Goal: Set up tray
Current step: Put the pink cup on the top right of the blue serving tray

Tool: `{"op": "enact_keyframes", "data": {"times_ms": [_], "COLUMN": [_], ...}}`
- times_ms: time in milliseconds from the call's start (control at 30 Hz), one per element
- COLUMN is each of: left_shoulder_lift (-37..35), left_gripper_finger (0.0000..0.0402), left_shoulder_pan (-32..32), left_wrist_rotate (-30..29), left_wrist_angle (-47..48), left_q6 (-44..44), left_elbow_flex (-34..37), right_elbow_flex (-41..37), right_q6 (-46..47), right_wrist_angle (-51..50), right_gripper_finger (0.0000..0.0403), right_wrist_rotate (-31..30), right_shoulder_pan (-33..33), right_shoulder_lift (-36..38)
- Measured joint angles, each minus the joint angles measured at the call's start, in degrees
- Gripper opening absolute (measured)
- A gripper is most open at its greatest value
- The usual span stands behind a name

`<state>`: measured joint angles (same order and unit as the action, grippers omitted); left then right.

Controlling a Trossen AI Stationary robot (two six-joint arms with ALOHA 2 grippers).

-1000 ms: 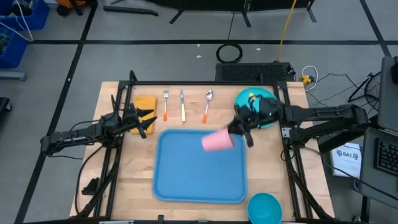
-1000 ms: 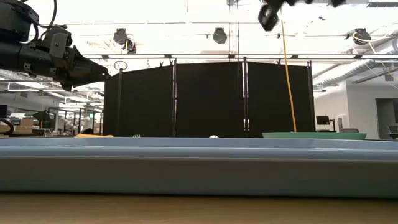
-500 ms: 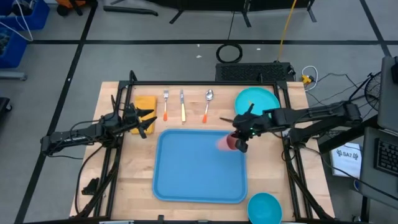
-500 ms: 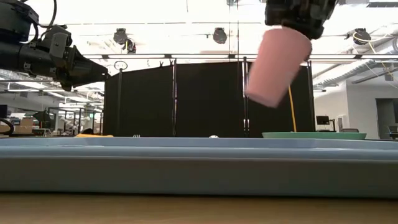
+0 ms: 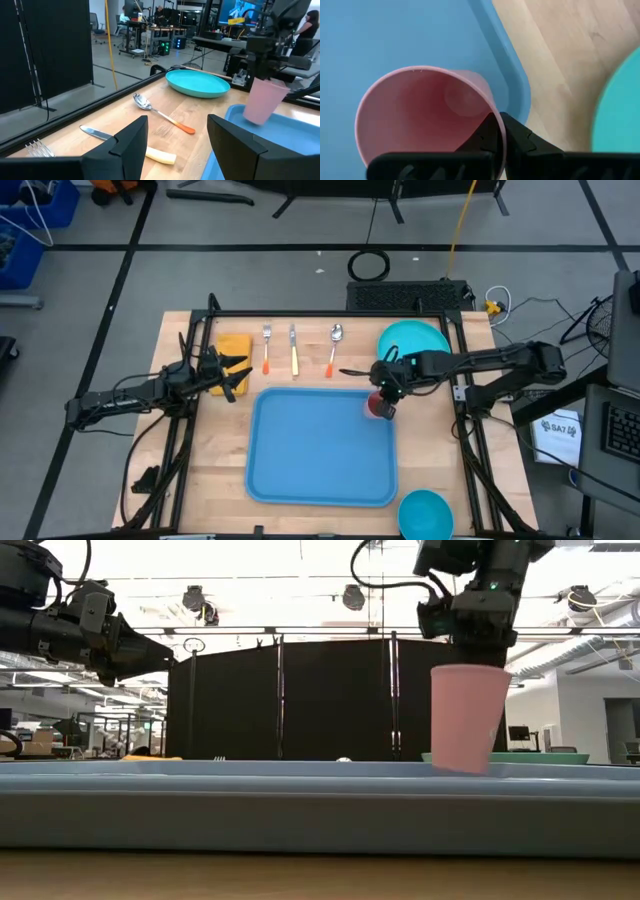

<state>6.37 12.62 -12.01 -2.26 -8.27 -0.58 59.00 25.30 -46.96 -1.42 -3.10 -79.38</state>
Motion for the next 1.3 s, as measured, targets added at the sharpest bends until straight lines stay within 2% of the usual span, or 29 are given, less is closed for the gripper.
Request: {"op": "enact_keyframes", "data": {"times_ms": [600, 733, 867, 1300], "left_shoulder_lift": [0.0, 0.0, 0.0, 0.0], "left_gripper_finger": [0.0209, 0.0209, 0.0209, 0.0209], "left_shoulder_pan": [0.0, 0.0, 0.0, 0.0], "left_wrist_rotate": [0.0, 0.0, 0.0, 0.1], "left_wrist_angle": [0.0, 0.0, 0.1, 0.1], "left_q6": [0.3, 0.3, 0.3, 0.2], "left_elbow_flex": [0.0, 0.0, 0.0, 0.0], "right_elbow_flex": [0.0, 0.0, 0.0, 0.0], "right_q6": [-0.7, -0.7, -0.3, -0.1], "right_wrist_angle": [-1.1, -1.4, -1.0, 1.5], "right_gripper_finger": [0.0001, 0.0003, 0.0002, 0.0027], "right_wrist_rotate": [0.1, 2.9, 2.9, 2.9], "right_shoulder_pan": [-2.6, -2.6, -2.6, -2.6], "right_shoulder_lift": [-1.3, -1.3, -1.3, -1.3]}}
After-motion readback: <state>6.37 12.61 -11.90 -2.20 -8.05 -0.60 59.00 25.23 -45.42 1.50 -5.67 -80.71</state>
